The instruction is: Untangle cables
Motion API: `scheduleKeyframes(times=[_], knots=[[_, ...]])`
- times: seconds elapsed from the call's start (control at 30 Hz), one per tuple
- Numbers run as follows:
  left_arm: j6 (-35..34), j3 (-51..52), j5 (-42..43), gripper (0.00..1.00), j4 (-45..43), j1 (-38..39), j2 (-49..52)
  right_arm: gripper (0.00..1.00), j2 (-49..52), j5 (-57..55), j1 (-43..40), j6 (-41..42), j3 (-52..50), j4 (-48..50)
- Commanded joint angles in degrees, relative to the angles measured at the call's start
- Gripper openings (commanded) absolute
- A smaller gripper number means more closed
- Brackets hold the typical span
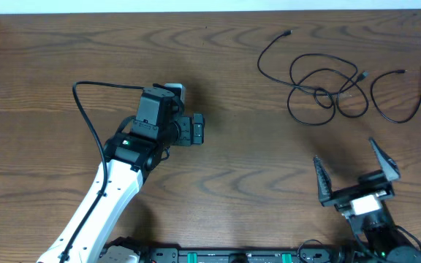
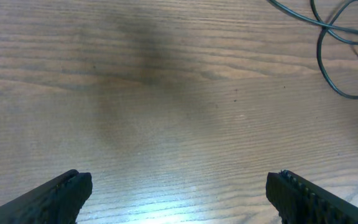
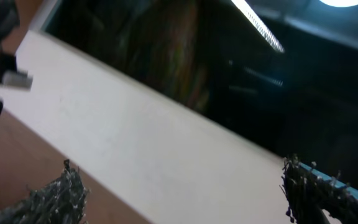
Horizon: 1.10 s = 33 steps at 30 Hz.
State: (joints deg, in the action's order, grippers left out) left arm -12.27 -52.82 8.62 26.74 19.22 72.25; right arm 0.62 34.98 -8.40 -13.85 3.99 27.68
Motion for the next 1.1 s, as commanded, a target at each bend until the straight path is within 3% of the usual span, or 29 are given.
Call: scheduleKeyframes(times=[0.0,0.3,0.5,0.87,1.07], knots=[[-0.70,-0.87,-0.35,0.97,0.02,-0.17,0.39,0.99,-0.24,-1.62,-0.17,1.22,-3.72,2.36],[-0.70,-0.87,-0.35,0.97,0.02,-0.17,0.39,0.99,-0.24,-2.05,-0.17,1.20,-3.69,1.09],[-0.70,-0.87,-0.35,0.97,0.02,-0.17,0.39,0.99,-0.24,-8.04,-0.17,1.20,-3.69,-2.03],[-0.70,-0.87,-0.33,0.97,0.02,-0.17,0.39,0.99,-0.24,-8.48,-0.17,1.64,-3.69,-18.43],[-0.70,-0.87,-0.35,0.97,0.02,-0.17,0.39,0.72,-0.24,-8.48,-0.17,1.64,-3.69,-25.55]])
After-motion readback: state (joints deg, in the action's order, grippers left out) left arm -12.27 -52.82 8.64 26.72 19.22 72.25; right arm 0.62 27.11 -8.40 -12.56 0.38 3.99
